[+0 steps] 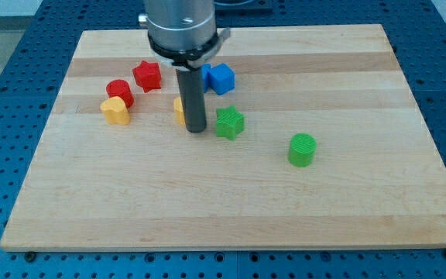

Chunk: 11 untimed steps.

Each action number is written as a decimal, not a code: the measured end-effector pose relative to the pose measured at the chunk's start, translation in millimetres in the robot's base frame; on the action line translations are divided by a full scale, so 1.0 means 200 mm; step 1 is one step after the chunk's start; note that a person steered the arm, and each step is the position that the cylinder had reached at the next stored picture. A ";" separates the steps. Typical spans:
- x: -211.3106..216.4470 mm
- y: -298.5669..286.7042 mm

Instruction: Push the yellow heart diagonally below the yellow heart

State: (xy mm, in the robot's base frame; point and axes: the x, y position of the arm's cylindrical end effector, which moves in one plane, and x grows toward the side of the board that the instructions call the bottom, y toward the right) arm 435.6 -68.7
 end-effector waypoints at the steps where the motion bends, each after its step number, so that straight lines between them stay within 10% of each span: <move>1: 0.02 0.06; 4: -0.31 0.08; 11: -0.01 -0.22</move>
